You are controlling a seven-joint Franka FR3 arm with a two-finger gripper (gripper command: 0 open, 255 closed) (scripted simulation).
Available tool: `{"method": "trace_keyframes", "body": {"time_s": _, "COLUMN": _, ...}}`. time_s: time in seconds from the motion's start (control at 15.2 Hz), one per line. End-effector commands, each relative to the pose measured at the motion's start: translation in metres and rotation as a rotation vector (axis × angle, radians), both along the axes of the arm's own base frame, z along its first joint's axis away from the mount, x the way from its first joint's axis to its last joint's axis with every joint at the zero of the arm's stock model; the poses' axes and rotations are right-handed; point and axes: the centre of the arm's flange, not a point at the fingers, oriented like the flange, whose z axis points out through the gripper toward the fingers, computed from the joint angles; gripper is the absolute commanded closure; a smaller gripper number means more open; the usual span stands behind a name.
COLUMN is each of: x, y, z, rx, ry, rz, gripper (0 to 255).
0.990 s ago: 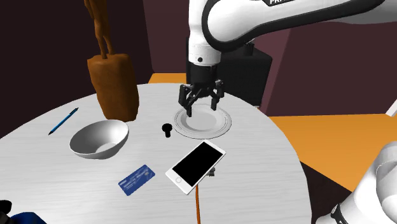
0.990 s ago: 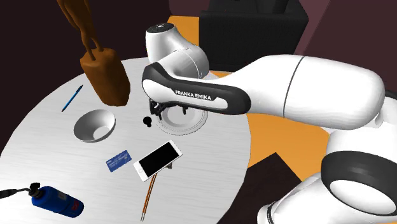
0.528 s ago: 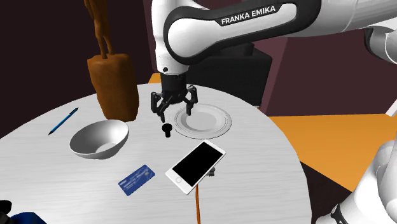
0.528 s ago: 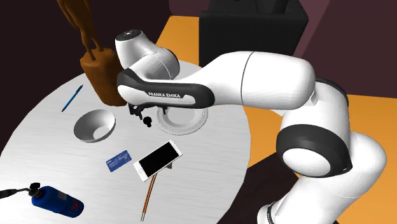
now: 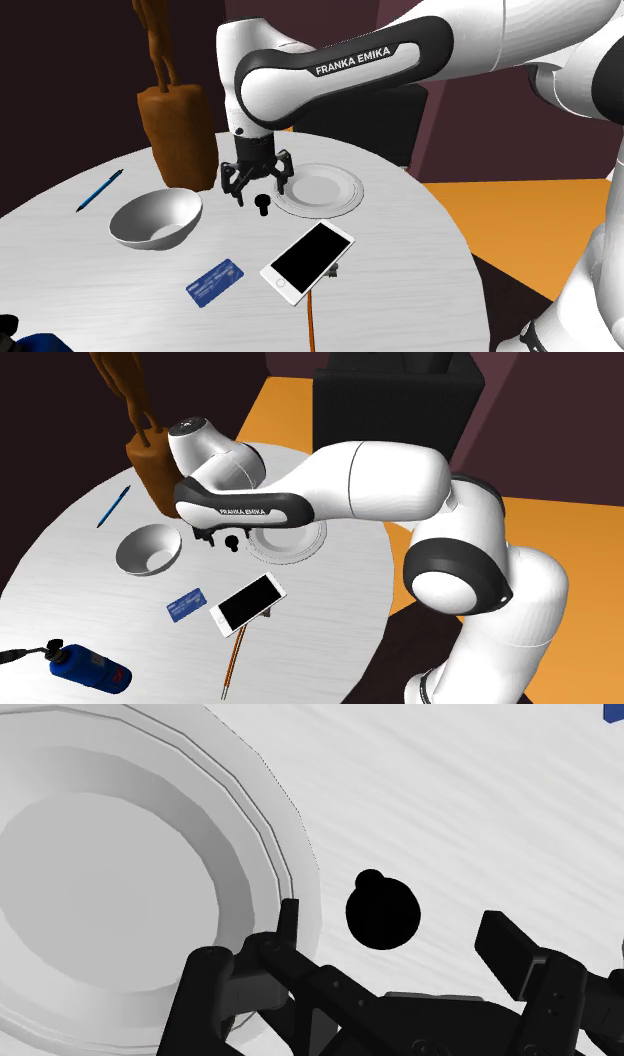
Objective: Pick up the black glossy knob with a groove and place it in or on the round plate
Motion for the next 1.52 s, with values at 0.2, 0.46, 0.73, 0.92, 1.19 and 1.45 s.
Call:
{"method": "trace_keyframes", "body": {"time_s": 0.2, "x": 0.000, "y": -0.002, "z": -0.014, "rx": 0.000, "ry": 0.000, "rz": 0.000, "gripper": 0}}
{"method": "trace_keyframes", "body": {"time_s": 0.46, "x": 0.000, "y": -0.002, "z": -0.014, "rx": 0.000, "ry": -0.001, "rz": 0.000, "gripper": 0}}
{"method": "trace_keyframes", "body": {"time_s": 0.73, "x": 0.000, "y": -0.002, "z": -0.014, "rx": 0.000, "ry": 0.000, "rz": 0.000, "gripper": 255}}
{"method": "trace_keyframes", "body": {"time_s": 0.92, "x": 0.000, "y": -0.003, "z": -0.014, "rx": 0.000, "ry": 0.000, "rz": 0.000, "gripper": 255}}
{"method": "trace_keyframes", "body": {"time_s": 1.19, "x": 0.000, "y": -0.002, "z": -0.014, "rx": 0.000, "ry": -0.001, "rz": 0.000, "gripper": 255}}
{"method": "trace_keyframes", "body": {"time_s": 1.45, "x": 0.000, "y": -0.002, "z": 0.007, "rx": 0.000, "ry": -0.001, "rz": 0.000, "gripper": 255}}
